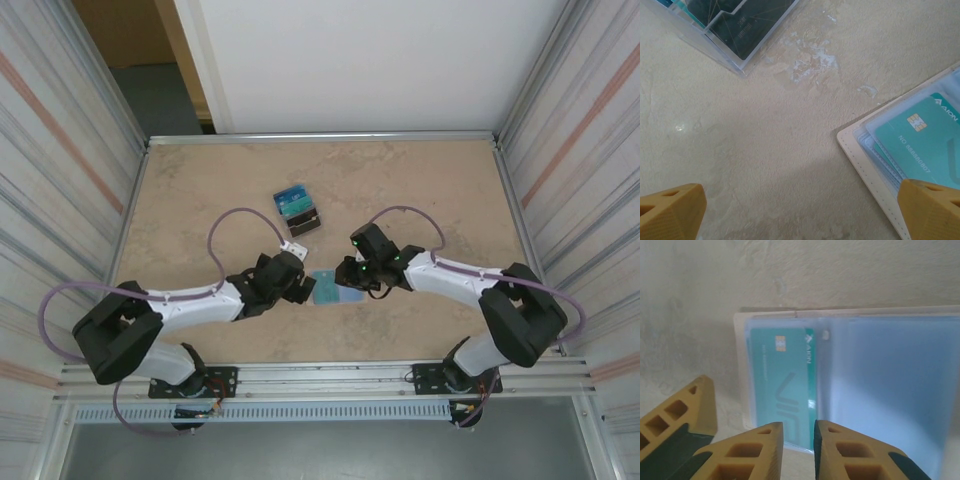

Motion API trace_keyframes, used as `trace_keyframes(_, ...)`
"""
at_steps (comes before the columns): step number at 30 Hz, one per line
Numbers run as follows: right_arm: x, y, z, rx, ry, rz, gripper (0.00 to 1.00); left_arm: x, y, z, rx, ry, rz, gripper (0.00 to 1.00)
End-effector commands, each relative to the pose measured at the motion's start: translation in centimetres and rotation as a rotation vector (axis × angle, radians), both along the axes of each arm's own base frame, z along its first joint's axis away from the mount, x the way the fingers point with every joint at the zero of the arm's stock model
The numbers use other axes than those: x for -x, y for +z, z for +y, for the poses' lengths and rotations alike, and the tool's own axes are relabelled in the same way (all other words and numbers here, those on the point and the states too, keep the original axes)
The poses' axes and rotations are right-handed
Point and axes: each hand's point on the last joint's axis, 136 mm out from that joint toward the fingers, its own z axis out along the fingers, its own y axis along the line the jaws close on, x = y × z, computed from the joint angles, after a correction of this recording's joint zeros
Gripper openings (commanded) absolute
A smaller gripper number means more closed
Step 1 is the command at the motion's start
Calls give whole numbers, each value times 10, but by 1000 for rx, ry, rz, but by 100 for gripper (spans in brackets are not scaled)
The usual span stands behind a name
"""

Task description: Take the credit cards out of the card holder

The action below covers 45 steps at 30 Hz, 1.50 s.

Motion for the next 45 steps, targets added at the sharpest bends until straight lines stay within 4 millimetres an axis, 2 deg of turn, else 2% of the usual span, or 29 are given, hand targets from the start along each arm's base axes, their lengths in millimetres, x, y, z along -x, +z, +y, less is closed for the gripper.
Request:
trace_keyframes(1, -3, -1, 10, -15, 37, 5, 23, -8, 6, -4, 13, 42, -21, 99)
trace_keyframes(12, -2, -25, 15, -11, 41, 69, 22, -12, -9, -11, -32, 25, 5, 99)
trace_keyframes(35, -4, -43, 13, -55, 19, 128, 19, -6, -27, -9, -215, -9, 53, 99)
trace_keyframes(45, -6, -39, 8, -107, -12, 137, 18, -3, -31, -5, -251, -5, 75, 99)
